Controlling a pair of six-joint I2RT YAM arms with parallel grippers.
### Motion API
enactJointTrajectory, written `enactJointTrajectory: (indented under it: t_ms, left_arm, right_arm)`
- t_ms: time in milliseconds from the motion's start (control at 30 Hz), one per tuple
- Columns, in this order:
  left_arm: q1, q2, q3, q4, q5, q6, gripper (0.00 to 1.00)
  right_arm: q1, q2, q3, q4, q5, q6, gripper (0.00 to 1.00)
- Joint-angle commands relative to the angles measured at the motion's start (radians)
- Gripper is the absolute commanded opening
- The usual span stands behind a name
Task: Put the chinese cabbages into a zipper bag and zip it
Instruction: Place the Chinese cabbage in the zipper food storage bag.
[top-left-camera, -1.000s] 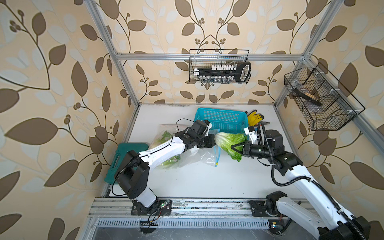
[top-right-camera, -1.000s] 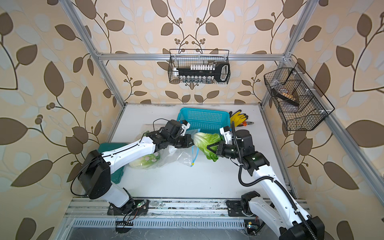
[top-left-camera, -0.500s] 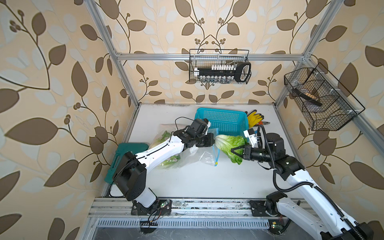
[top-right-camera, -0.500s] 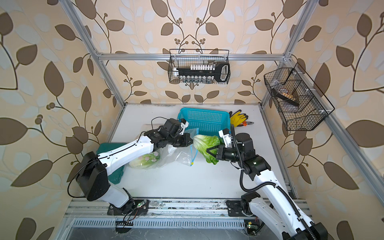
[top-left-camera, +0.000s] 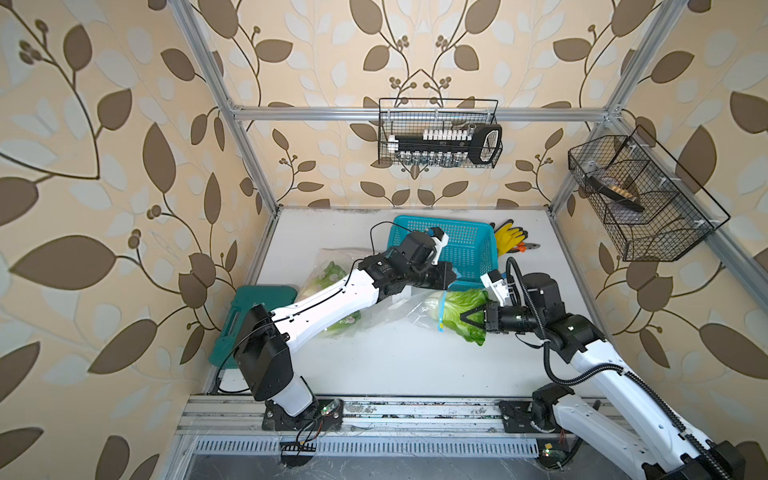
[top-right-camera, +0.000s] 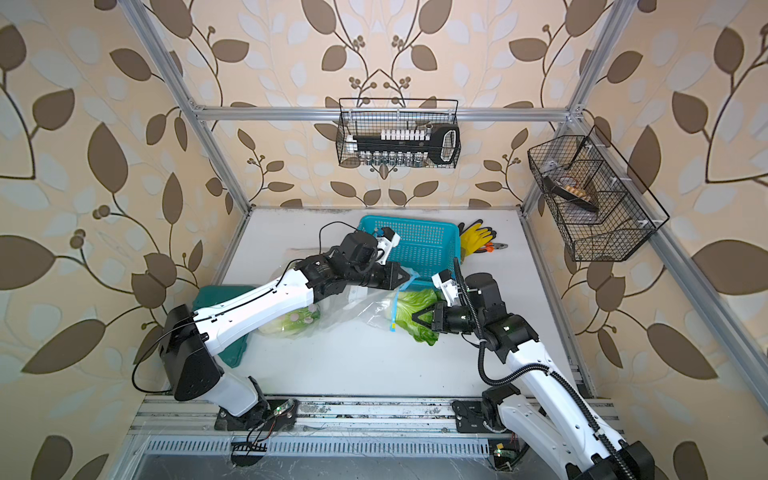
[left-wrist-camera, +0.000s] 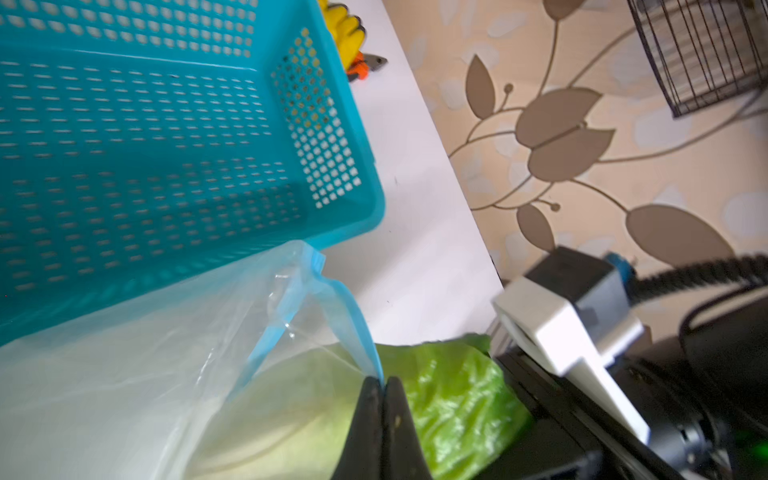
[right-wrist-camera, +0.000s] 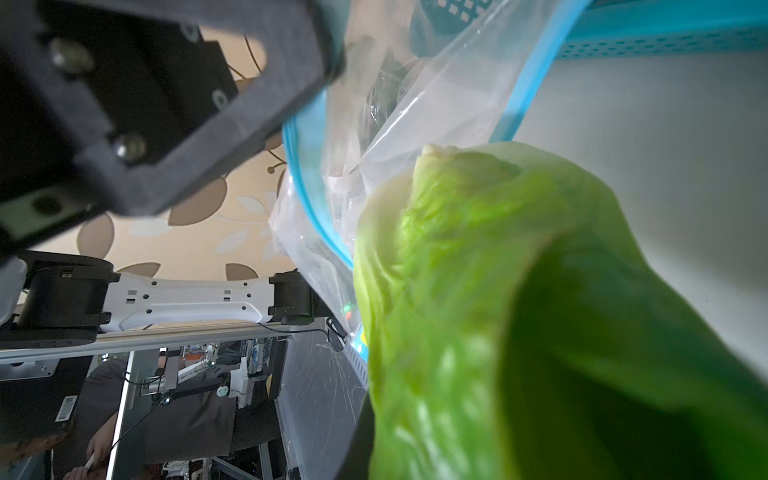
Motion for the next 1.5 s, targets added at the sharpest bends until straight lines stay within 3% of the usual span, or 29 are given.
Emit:
enactJointTrajectory:
  t_ms: [0,233,433,633,767,900,1033,1167,1233,1333,1467]
  left_arm:
    - [-0.041,-0.028,-0.001,-0.055,0.018,0.058,0.0]
    - [-0.052,-0.173,-0.122,-0.049,-0.02,0.054,0.0]
    - [-0.044,-0.194,-0.112,-0.067,-0.045,0.055,0.0]
    - [0.06,-0.272,-0.134,-0.023,-0.006,0.02,0.0]
    - [0.065,-0.258,-0.1,0.028,0.061,-0.012,0.0]
    - [0.037,-0.232,-0.085,0.081,0.08,-0.037,0.0]
    - [0.008,-0.179,-0.022,0.07,0.092,-0.015,0.0]
    - [0.007,-0.152,0.053,0.021,0.068,0.052,0.0]
    - [0.007,-0.139,0.063,0.0,0.065,0.095,0.0]
    - [0.007,-0.139,0.031,0.035,0.115,0.113,0.0]
    - [0.007,-0.187,-0.039,0.104,0.104,0.094,0.0]
  right_arm:
    - [-0.026,-0.001,0.013,0.096,-0.092,0.025,0.0]
    - [-0.083,-0.031,-0.046,0.514,-0.248,0.389,0.0]
    - [-0.106,-0.038,-0.087,0.707,-0.28,0.548,0.0]
    - [-0.12,-0.063,-0.067,0.708,-0.297,0.569,0.0]
    - [-0.11,-0.035,-0.071,0.788,-0.249,0.63,0.0]
    - [-0.043,0.016,-0.005,0.5,-0.14,0.414,0.0]
    - [-0.046,0.021,0.073,0.195,-0.003,0.211,0.0]
    - [-0.051,0.018,0.12,0.104,0.003,0.104,0.0]
    - [-0.06,0.017,0.124,0.149,-0.098,0.128,0.0]
    - [-0.076,-0.019,0.096,0.372,-0.261,0.296,0.0]
    - [-0.116,-0.015,0.066,0.605,-0.327,0.508,0.0]
